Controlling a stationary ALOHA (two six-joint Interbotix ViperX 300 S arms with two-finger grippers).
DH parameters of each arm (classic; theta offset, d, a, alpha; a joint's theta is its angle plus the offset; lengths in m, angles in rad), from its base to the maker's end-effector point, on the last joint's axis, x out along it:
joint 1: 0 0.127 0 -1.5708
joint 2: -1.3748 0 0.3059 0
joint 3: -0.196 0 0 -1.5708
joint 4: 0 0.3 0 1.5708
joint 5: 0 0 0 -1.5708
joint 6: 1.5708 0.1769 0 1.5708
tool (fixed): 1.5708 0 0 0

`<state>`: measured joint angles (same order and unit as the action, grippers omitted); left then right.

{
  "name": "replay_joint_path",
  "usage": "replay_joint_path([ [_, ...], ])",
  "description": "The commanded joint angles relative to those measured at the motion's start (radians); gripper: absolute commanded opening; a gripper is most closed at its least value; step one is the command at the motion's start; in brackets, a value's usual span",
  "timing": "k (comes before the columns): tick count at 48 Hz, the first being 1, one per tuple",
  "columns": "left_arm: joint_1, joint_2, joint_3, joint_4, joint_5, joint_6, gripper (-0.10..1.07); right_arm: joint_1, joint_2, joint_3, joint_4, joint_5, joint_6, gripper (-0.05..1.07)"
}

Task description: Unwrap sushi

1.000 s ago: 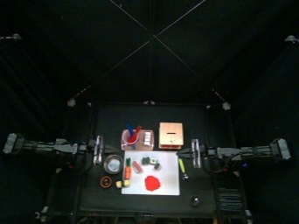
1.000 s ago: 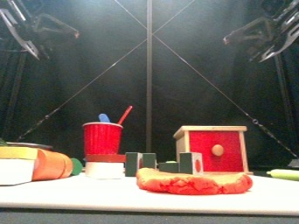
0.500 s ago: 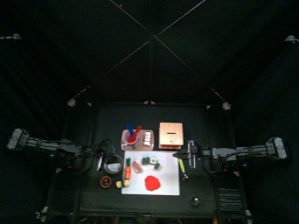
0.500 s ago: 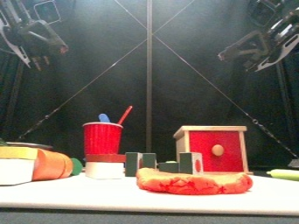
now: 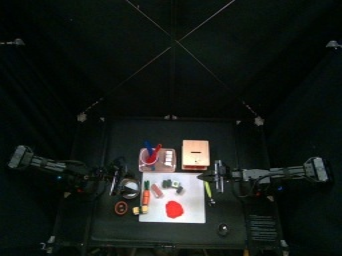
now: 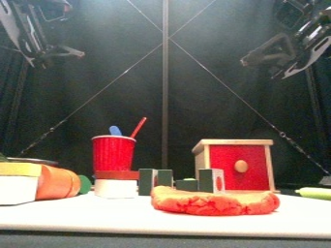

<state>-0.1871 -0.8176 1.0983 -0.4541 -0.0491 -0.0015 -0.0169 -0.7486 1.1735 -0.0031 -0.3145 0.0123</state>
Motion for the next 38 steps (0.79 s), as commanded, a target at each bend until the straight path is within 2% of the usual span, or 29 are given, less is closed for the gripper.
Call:
replay_joint_path([
  [1,-0.011,-0.005,-0.017,0.015,-0.015,-0.003,1.03,-0.002,0.002,-0.055,0.003,-0.009,0.000,0.03],
  [11,-0.011,0.040,-0.044,0.012,0.021,0.000,1.03,-0.002,0.003,-0.055,0.003,-0.009,0.000,0.03],
  [26,-0.012,0.252,-0.196,0.012,0.371,-0.005,1.03,0.000,0.006,-0.054,0.029,-0.009,0.006,0.03],
  [29,-0.014,0.295,-0.215,0.026,0.410,-0.008,1.03,0.000,0.009,-0.052,0.034,-0.009,0.006,0.03],
  [38,-0.025,0.385,-0.219,0.034,0.439,-0.035,1.03,0.006,0.021,-0.051,0.041,-0.008,0.006,0.03],
])
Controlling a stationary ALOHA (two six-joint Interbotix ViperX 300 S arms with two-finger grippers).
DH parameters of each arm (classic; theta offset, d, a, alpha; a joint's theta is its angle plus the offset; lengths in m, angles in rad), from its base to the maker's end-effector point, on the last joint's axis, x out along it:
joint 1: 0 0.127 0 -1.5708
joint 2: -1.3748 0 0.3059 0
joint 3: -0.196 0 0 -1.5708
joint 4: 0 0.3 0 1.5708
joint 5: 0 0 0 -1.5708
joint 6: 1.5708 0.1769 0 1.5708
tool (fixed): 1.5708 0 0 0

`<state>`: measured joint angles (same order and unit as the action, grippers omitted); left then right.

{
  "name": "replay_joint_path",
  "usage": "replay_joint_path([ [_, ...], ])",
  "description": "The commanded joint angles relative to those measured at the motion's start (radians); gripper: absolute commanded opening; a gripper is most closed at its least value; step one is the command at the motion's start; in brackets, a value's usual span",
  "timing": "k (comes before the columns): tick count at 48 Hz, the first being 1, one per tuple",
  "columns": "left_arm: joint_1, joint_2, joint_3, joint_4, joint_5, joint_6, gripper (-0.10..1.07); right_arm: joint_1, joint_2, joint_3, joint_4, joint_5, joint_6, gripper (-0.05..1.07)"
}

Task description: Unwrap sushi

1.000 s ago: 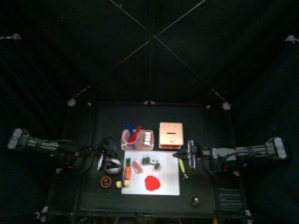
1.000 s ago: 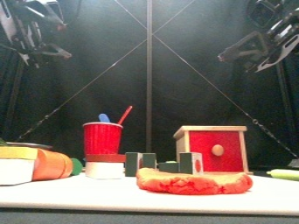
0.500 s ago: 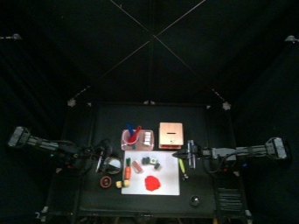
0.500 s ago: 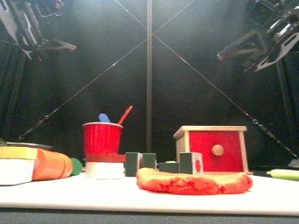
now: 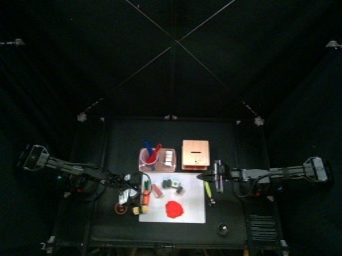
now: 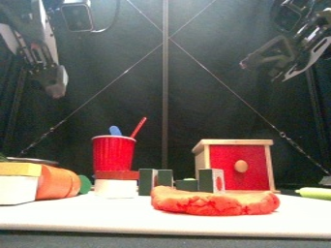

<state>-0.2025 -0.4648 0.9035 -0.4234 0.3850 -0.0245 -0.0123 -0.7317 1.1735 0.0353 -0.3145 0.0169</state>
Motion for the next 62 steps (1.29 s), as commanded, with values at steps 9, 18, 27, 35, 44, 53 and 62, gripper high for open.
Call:
replay_joint_path([
  [9,-0.054,0.126,-0.040,0.040,0.032,-0.078,1.03,0.000,0.009,-0.049,0.003,-0.009,0.002,0.03],
  [18,-0.112,0.218,-0.095,0.138,0.078,-0.178,1.03,-0.005,0.011,-0.048,0.005,-0.008,0.002,0.03],
  [27,-0.153,0.305,-0.137,0.307,0.109,-0.334,1.03,-0.003,0.015,-0.048,0.005,-0.008,0.002,0.03],
  [35,-0.195,0.344,-0.160,0.425,0.153,-0.492,1.03,-0.002,0.028,-0.046,0.005,-0.008,0.008,0.03],
  [44,-0.239,0.373,-0.181,0.523,0.158,-0.620,1.03,-0.005,0.043,-0.046,0.005,-0.009,0.008,0.03],
  [53,-0.256,0.416,-0.199,0.563,0.160,-0.675,1.03,-0.005,0.049,-0.046,0.005,-0.008,0.009,0.03],
  [62,-0.258,0.474,-0.201,0.563,0.163,-0.675,1.03,-0.002,0.049,-0.046,0.006,-0.008,0.008,0.03],
])
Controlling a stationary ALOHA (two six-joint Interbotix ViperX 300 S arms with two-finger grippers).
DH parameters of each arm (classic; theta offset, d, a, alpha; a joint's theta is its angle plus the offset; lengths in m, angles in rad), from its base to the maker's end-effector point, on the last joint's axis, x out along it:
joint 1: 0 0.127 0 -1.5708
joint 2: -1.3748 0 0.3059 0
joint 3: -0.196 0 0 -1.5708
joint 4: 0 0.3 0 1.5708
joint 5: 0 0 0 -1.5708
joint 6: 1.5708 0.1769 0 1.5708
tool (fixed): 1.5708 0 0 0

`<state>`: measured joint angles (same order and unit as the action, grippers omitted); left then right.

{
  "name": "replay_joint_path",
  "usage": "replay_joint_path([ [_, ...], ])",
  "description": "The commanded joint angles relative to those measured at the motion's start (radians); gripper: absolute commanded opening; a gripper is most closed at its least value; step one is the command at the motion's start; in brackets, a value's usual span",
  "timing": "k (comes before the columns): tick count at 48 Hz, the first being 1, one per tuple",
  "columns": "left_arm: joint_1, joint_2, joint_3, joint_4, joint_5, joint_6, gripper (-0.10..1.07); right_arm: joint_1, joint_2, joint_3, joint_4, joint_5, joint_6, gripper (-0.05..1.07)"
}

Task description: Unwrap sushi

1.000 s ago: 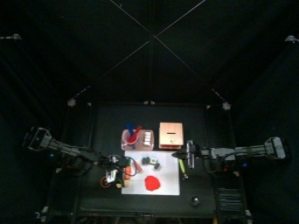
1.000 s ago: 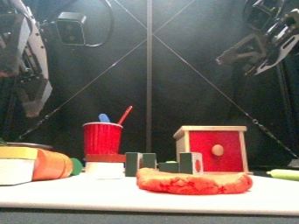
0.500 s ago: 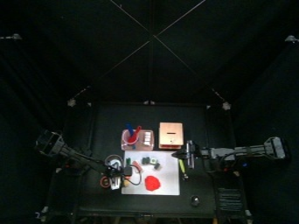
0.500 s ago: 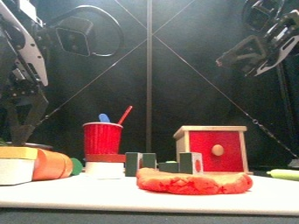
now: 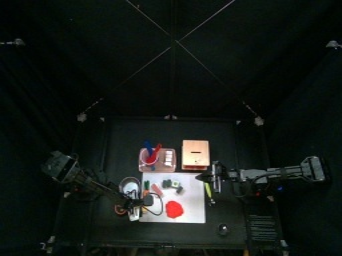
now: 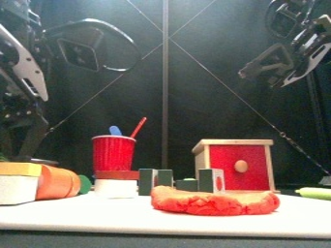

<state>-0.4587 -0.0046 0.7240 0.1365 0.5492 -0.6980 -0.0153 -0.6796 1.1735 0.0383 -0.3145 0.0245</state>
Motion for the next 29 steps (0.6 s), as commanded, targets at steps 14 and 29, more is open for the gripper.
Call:
replay_joint_path([
  [14,-0.002,0.046,-0.040,0.003,-0.009,-0.003,1.03,0.002,-0.003,-0.040,0.002,-0.008,0.002,0.03],
  [29,-0.002,0.055,-0.044,0.005,-0.012,-0.003,1.00,0.002,-0.002,-0.034,0.002,-0.008,0.002,0.03],
])
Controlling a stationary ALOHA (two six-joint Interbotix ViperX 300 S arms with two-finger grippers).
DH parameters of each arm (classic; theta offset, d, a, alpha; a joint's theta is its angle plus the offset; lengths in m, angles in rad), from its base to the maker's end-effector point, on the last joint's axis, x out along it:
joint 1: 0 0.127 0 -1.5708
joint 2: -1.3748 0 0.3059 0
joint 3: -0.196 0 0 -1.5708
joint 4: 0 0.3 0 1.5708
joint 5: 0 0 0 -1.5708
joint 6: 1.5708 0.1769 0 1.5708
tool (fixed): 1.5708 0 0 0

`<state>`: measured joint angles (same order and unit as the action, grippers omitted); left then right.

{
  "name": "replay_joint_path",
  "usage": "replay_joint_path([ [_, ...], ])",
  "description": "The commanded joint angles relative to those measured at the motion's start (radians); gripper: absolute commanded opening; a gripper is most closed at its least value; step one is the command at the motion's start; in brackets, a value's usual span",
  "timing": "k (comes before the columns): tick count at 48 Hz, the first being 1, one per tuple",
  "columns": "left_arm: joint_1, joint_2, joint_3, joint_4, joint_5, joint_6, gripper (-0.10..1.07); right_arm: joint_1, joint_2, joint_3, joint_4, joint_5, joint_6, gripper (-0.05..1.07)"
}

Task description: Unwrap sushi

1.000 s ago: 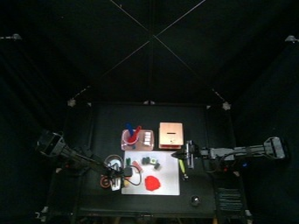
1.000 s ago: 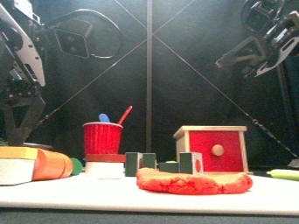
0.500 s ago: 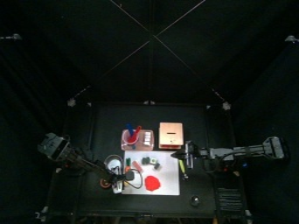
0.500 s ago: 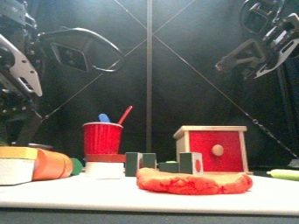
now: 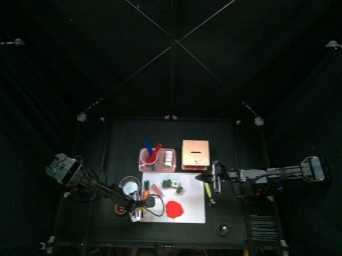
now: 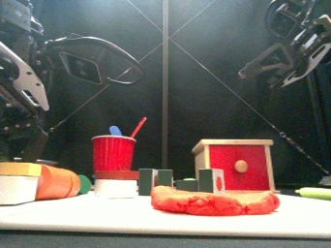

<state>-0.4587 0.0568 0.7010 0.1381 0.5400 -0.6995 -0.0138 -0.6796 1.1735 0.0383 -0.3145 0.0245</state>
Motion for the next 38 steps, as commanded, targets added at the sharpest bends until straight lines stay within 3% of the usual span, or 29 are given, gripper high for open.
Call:
replay_joint_path([
  [1,-0.003,-0.005,-0.023,0.003,-0.003,-0.002,0.98,0.000,-0.002,-0.034,0.002,-0.008,0.002,0.03],
  [16,-0.002,-0.006,-0.026,0.003,0.002,-0.002,0.72,0.002,-0.003,-0.034,0.003,-0.008,0.002,0.03],
  [25,0.002,-0.051,-0.046,0.026,0.015,0.002,0.66,0.005,-0.002,-0.044,0.025,-0.008,0.003,0.03],
  [38,0.008,-0.178,-0.057,0.110,0.055,0.002,0.66,0.017,-0.002,-0.077,0.256,0.003,0.106,0.03],
])
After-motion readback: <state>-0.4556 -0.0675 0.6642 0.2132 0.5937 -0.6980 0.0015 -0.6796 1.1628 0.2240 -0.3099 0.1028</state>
